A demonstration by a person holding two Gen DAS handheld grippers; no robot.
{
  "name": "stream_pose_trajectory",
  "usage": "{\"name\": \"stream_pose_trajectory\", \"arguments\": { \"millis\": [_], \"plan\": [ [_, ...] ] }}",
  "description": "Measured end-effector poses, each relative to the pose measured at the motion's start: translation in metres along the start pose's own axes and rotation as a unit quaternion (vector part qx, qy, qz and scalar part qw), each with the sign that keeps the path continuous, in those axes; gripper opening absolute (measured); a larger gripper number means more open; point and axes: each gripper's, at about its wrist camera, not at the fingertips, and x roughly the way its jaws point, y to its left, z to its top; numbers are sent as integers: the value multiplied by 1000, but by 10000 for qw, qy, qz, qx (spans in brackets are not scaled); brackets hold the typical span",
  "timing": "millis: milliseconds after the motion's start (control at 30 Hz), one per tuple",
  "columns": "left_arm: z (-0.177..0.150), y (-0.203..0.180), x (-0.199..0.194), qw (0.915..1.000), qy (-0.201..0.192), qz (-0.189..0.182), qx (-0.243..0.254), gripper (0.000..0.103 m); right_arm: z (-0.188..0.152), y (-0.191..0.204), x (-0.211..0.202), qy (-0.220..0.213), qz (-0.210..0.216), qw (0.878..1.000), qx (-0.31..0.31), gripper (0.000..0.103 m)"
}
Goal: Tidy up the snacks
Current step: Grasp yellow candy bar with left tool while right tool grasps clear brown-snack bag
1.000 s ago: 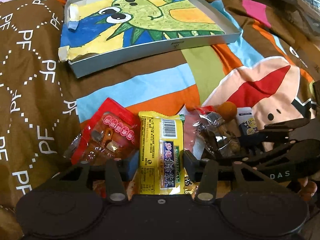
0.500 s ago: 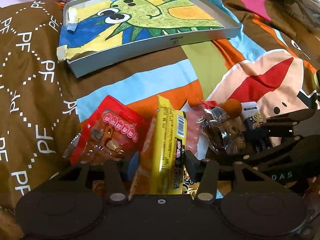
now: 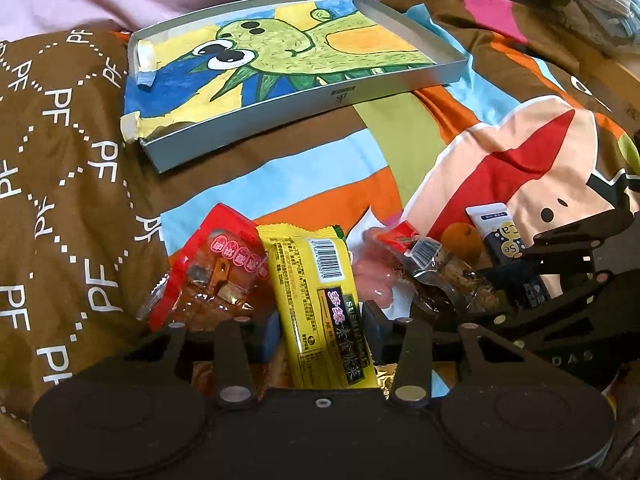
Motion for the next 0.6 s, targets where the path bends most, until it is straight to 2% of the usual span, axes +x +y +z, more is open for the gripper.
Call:
{"name": "stream_pose_trajectory", "arguments": {
  "millis": [200,367,500,600],
  "plan": [
    [-3,-4,-3,9997,-79,179,109,44,-1,-14,4,55,260,9984,500,56],
    [-4,-2,-7,9997,-153,168,-32,40,-2,-23,4,74,425,9958,810,54],
    [-5,-3,-9,9995,-277,148,-46,34,-3,-18,0,12,341,9972,671,51],
    [-7,-8,-12,9989,-392,179,164,28,-4,-15,-3,4,337,9975,616,50]
  ]
}}
